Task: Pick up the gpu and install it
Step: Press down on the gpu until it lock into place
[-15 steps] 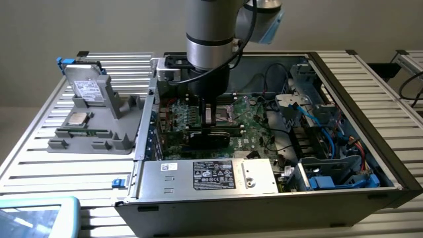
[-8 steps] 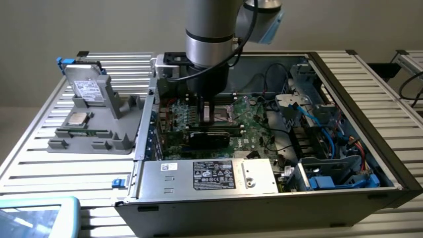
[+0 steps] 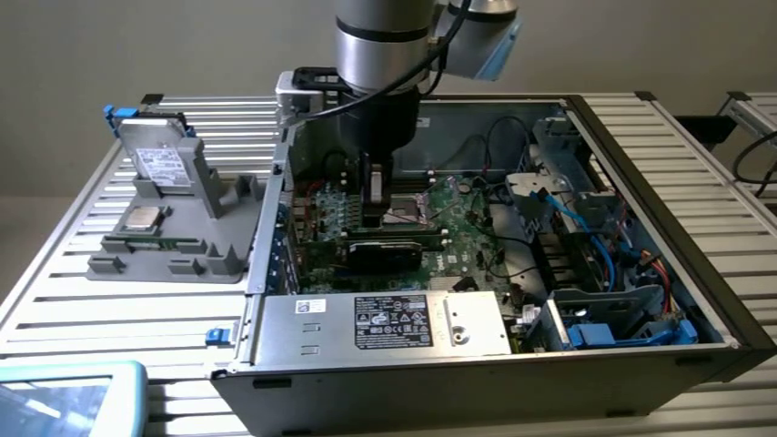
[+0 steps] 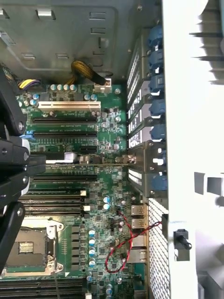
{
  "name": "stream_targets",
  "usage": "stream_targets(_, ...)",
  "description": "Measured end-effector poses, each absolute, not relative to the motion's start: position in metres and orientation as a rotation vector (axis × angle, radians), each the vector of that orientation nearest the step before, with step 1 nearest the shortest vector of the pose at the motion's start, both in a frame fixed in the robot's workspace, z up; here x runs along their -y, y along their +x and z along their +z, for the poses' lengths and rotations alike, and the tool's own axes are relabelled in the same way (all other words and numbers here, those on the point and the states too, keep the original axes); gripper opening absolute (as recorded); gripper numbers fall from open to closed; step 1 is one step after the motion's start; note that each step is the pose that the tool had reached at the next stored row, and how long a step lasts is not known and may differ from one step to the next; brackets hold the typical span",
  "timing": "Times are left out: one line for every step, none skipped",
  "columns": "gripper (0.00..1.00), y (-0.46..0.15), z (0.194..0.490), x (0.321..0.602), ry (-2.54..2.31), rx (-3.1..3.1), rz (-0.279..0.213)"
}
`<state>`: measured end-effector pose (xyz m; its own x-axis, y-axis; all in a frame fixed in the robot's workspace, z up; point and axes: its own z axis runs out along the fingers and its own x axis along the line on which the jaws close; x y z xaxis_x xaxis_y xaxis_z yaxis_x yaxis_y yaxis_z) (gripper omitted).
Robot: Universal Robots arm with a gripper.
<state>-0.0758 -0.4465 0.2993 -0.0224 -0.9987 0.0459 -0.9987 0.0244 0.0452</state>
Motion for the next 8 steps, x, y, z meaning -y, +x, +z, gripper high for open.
stream_targets(0.11,-0.0759,0.2992,0.4465,2.151,2.201,-0.001)
stream_targets(0.11,-0.0759,0.2993,0.4465,2.15,2.201,-0.001)
stream_targets(0.11,-0.0759,0.2992,0.4465,2.151,2.201,-0.001)
stream_targets(0.11,-0.0759,0.2993,0.4465,2.151,2.201,-0.001)
stream_targets(0.11,-0.076,0.2993,0.4465,2.151,2.201,-0.001)
stream_targets(0.11,-0.076,0.2994,0.4465,2.15,2.201,-0.001)
stream_targets(0.11,-0.076,0.2994,0.4465,2.15,2.201,-0.001)
stream_targets(0.11,-0.076,0.2994,0.4465,2.15,2.201,-0.001)
